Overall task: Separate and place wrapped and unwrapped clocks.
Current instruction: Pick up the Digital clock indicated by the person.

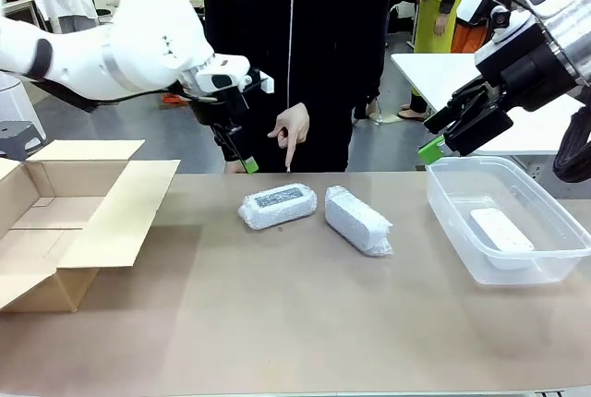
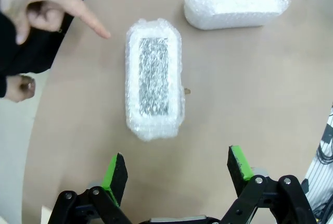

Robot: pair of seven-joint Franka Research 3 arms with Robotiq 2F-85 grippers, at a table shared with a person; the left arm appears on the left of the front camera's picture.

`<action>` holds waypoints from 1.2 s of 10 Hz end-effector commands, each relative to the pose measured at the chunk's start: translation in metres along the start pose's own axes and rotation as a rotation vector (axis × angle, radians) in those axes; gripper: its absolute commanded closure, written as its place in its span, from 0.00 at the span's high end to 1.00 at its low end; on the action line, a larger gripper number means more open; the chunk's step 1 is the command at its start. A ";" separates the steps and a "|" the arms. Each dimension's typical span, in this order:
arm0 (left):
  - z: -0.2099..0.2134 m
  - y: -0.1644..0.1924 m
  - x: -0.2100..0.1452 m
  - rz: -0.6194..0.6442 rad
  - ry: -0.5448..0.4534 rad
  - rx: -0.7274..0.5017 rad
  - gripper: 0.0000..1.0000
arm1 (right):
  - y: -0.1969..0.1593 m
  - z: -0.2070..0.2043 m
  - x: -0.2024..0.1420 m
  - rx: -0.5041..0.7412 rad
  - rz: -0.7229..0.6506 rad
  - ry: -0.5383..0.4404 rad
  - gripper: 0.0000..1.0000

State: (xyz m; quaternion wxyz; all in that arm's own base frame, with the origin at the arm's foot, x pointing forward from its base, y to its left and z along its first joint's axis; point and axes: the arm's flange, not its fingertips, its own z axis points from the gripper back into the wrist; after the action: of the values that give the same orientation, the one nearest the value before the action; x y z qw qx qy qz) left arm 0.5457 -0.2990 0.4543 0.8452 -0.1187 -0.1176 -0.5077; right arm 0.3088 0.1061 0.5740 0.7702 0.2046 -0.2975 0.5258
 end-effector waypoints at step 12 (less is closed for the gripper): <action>-0.105 0.010 0.045 -0.167 0.103 0.056 1.00 | -0.001 -0.001 0.000 0.023 0.004 -0.019 1.00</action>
State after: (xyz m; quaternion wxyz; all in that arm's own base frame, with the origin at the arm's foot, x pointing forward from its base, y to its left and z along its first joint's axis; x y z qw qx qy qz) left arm 0.5763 -0.3604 0.3681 0.8045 -0.0695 -0.0903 -0.5829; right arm 0.3087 0.1061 0.5740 0.7702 0.2046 -0.2975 0.5258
